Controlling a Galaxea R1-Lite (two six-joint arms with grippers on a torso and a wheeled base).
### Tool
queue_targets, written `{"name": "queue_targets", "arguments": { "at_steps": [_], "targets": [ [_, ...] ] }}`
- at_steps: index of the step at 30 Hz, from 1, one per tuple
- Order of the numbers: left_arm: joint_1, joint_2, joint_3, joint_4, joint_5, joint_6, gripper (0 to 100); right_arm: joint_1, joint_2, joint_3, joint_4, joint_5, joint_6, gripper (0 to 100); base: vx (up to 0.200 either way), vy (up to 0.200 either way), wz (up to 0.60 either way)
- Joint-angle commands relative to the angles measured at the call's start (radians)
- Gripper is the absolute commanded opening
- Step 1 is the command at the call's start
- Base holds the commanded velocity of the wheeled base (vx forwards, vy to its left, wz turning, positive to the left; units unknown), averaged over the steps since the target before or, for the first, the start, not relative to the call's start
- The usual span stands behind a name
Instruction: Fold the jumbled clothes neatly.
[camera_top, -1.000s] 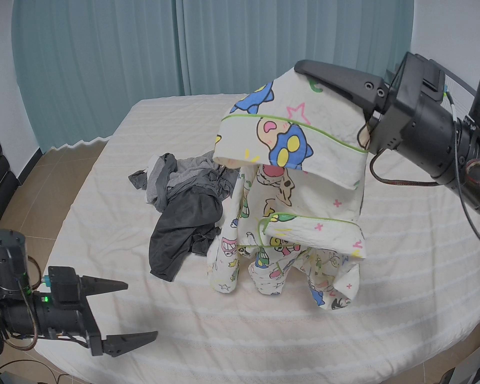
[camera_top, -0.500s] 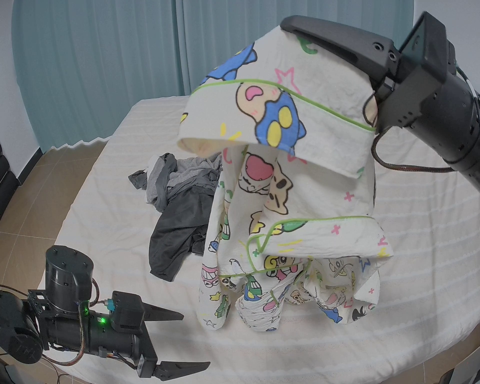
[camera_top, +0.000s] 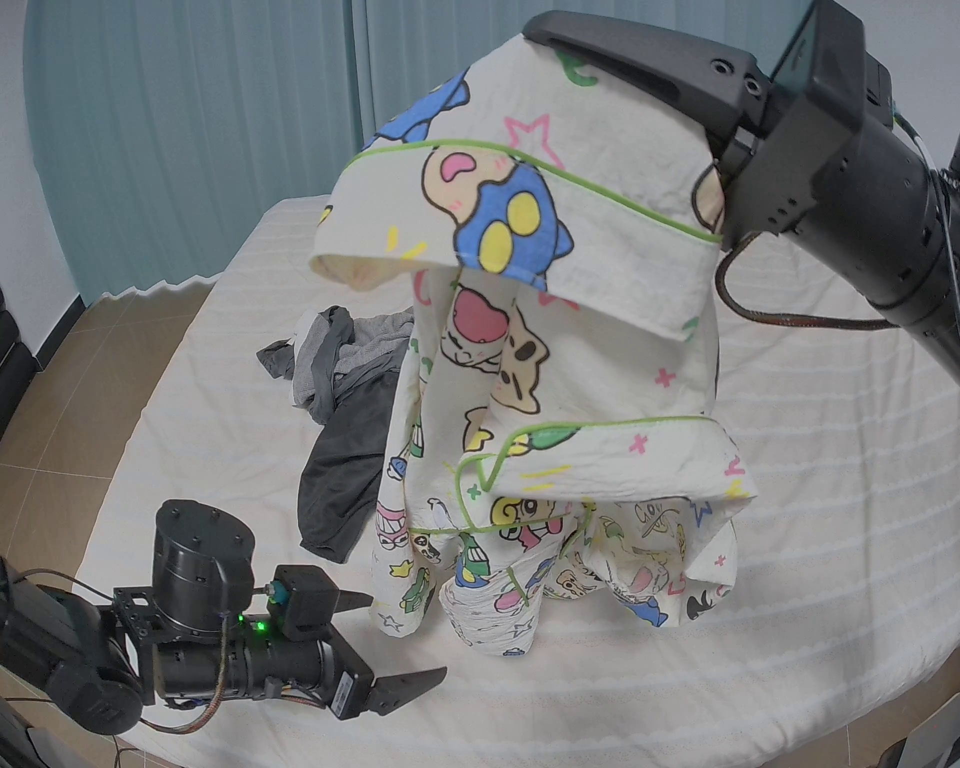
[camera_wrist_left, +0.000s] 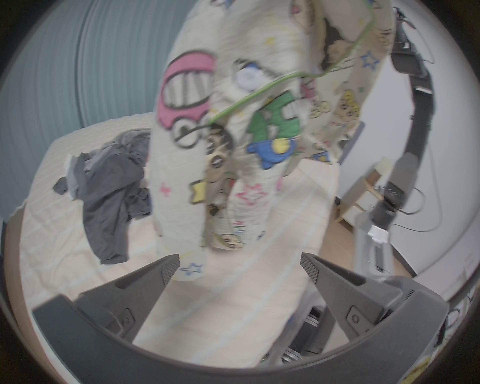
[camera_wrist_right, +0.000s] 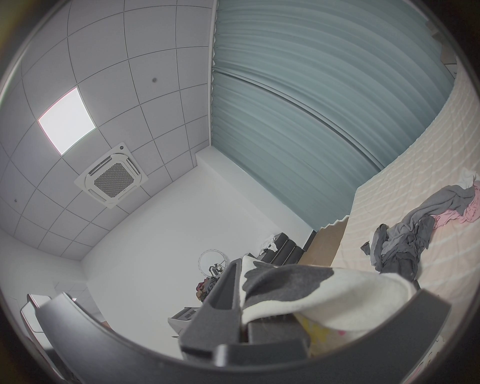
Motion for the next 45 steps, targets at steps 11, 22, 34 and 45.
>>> {"name": "queue_targets", "arguments": {
  "at_steps": [11, 22, 34, 45],
  "targets": [
    [-0.003, 0.315, -0.041, -0.384, 0.310, -0.153, 100, 0.002, -0.007, -0.004, -0.002, -0.001, 0.000, 0, 0.000, 0.000, 0.00],
    [0.024, 0.321, -0.070, -0.391, 0.391, -0.147, 100, -0.003, -0.013, 0.002, -0.002, -0.001, 0.000, 0, 0.000, 0.000, 0.00],
    [0.027, 0.409, -0.119, -0.568, 0.409, -0.165, 100, -0.003, -0.015, 0.009, -0.002, -0.001, 0.000, 0, 0.000, 0.000, 0.00],
    [0.025, 0.418, -0.116, -0.590, 0.400, -0.200, 0, -0.061, -0.018, 0.015, -0.002, 0.000, 0.000, 0, 0.000, 0.000, 0.00]
  ]
}}
